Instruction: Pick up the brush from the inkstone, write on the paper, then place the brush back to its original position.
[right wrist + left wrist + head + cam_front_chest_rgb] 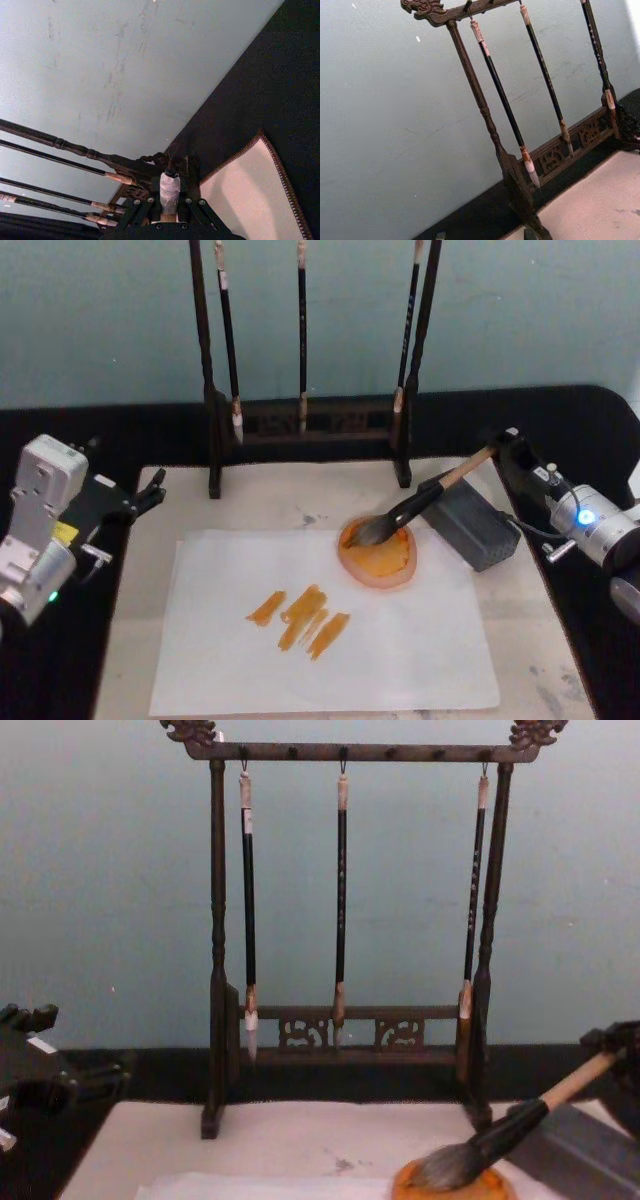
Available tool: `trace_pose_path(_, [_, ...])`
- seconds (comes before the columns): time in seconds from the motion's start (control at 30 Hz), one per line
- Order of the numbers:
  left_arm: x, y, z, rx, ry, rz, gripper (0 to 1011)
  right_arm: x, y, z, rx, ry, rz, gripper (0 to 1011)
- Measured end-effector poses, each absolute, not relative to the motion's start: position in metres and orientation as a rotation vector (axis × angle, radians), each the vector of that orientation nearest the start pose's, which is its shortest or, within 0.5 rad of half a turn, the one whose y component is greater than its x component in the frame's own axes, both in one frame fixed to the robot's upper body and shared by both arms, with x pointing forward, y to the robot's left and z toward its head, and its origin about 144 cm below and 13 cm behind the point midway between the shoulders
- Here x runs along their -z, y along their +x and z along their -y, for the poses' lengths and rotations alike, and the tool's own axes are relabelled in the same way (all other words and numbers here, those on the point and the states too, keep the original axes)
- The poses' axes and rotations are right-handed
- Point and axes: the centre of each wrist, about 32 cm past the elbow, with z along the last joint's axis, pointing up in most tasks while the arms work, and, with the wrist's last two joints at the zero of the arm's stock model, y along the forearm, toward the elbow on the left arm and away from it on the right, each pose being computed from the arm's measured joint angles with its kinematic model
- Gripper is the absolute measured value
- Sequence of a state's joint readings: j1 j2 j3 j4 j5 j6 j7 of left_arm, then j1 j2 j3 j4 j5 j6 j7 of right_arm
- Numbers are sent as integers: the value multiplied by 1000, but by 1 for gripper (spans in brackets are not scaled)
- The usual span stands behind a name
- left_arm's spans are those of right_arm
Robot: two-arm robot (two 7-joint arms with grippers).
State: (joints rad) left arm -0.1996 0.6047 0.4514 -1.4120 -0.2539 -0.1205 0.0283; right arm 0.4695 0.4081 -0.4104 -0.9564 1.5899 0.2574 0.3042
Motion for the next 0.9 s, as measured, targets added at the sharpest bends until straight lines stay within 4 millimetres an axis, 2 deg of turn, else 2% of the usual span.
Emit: trace_pose_path(0.9, [-1140,489,-310,-1248,304,285,1009,-1123,566,318,1040,555,-1032,176])
